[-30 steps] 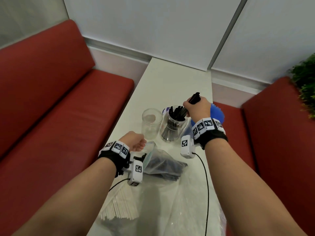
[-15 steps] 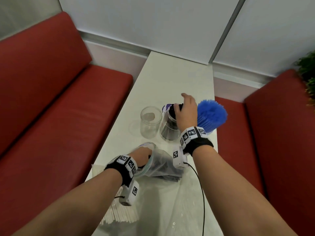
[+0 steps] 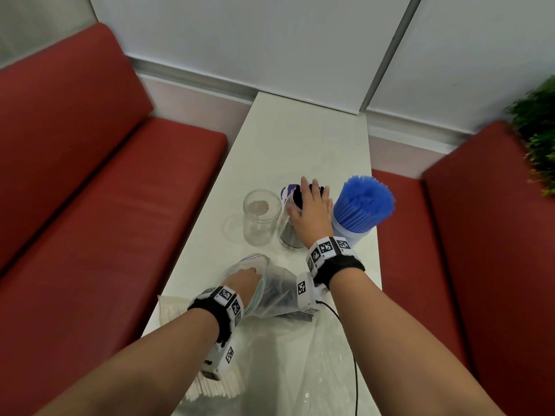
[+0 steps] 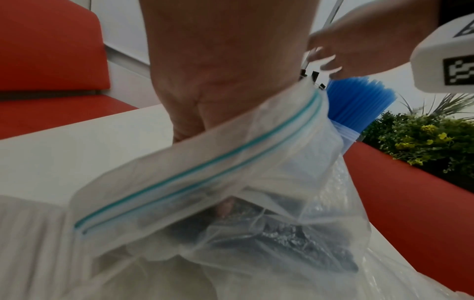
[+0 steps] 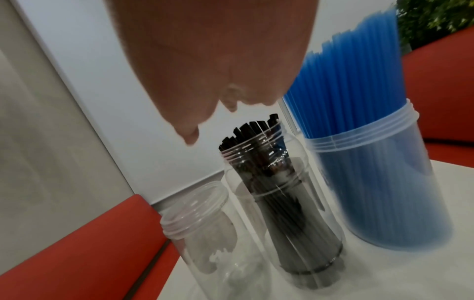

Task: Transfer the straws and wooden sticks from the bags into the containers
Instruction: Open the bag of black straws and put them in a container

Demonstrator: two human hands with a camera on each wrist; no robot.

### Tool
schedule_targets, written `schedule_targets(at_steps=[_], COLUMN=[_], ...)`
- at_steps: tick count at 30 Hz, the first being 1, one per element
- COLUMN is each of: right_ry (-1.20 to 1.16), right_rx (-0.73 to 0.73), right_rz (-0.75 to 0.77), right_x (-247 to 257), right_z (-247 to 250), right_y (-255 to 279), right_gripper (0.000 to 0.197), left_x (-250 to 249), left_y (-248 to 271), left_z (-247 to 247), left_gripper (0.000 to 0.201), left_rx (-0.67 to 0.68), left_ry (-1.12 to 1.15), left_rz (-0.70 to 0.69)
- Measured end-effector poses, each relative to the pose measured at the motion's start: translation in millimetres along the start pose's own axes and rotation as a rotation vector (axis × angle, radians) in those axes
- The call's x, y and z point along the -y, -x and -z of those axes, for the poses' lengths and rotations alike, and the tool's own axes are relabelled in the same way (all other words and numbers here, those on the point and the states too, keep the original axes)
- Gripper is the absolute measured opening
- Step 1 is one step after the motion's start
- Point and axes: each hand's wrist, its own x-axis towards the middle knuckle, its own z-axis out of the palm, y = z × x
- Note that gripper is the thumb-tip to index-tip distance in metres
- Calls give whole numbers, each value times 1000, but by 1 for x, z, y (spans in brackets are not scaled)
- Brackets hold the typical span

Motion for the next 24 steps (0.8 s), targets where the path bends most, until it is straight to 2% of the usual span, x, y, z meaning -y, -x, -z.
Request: schedule_targets(at_steps=[2, 4, 8, 11, 16, 18, 21, 24], right_ry=[-165, -310, -414, -422, -411, -417, -410, -295], right_rx=[-159, -239, -234, -98, 301, 381, 521, 606], right_rz=[33, 59, 115, 100, 89, 61, 29, 91], right_x=[3, 5, 8, 6, 16, 22, 29, 35], right_z=[4, 3, -8, -15, -25, -29, -32, -34], right_y=[4, 11, 35, 53, 82, 89, 95, 98], right_gripper=[57, 51, 39, 39, 45, 51, 59, 60], left_x=[2, 1, -2, -3, -11, -9, -8, 5], left_y=[1, 4, 10, 13, 22, 28, 43, 56], left_z=[-5, -6, -7, -8, -11, 3, 37, 77], left_gripper=[31, 30, 32, 36, 44, 49, 41, 39], left_rx=[-6, -26, -10, -21, 51, 74, 122, 111], left_ry=[93, 201, 187, 132, -135, -101, -68, 22], left_rz=[52, 139, 183, 179, 139, 122, 135, 272])
